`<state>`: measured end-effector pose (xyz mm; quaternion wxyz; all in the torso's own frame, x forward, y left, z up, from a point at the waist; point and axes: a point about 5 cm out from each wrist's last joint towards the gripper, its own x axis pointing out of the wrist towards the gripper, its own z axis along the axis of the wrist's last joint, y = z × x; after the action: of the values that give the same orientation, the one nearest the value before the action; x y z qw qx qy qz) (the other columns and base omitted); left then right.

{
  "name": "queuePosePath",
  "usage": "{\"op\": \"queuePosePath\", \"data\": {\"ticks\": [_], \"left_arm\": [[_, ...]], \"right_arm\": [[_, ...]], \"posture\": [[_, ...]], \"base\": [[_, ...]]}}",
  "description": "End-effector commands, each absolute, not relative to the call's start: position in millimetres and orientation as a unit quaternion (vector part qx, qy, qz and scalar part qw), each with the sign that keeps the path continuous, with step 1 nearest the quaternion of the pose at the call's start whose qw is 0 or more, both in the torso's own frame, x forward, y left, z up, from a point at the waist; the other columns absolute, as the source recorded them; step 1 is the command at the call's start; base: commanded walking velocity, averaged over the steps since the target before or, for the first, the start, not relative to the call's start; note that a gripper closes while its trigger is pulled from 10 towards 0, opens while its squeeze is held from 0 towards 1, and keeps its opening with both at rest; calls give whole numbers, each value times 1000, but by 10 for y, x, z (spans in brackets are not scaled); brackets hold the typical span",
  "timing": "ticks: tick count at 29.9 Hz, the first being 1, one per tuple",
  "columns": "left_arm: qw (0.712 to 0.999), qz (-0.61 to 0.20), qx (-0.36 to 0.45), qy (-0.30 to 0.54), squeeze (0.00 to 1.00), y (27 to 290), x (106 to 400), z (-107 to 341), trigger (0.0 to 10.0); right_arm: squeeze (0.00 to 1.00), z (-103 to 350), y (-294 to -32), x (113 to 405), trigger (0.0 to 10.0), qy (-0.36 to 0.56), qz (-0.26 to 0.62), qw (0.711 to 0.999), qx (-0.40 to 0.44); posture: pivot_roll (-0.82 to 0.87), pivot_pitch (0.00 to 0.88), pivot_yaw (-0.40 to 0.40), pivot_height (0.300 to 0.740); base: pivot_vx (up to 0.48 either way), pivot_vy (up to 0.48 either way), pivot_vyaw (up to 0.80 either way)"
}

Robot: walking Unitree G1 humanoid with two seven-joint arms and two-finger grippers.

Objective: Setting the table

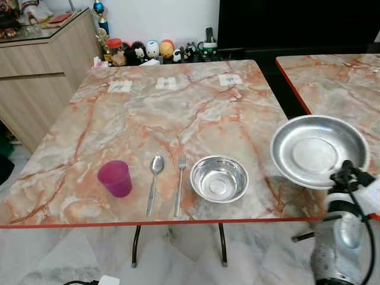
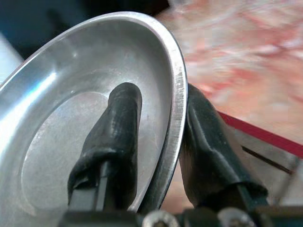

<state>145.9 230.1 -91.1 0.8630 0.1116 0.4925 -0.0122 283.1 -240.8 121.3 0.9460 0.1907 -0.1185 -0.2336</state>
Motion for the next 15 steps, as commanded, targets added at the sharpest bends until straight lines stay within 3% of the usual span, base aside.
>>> {"op": "queuePosePath", "data": {"ticks": [1,6,12,15], "left_arm": [[858,-8,125,498,0,2358,1437,-907,10000],[857,-4,115,502,0,2322,1419,-925,10000],[860,23,95,501,0,2342,1407,-925,10000],[855,16,107,507,0,2324,1384,-939,10000]], "right_arm": [[0,1558,-2342,2928,9608,-194,-200,942,188],[0,1665,-2068,3125,10000,-190,-111,961,169],[0,1566,-1840,3122,10000,-163,-46,968,184],[0,1462,-1717,3074,10000,-145,-19,974,175]], "posture": [[-142,0,58,740],[-132,0,40,740],[-123,0,29,740],[-118,0,28,740]], "base": [[0,0,0],[0,0,0],[0,0,0],[0,-400,0]]}}
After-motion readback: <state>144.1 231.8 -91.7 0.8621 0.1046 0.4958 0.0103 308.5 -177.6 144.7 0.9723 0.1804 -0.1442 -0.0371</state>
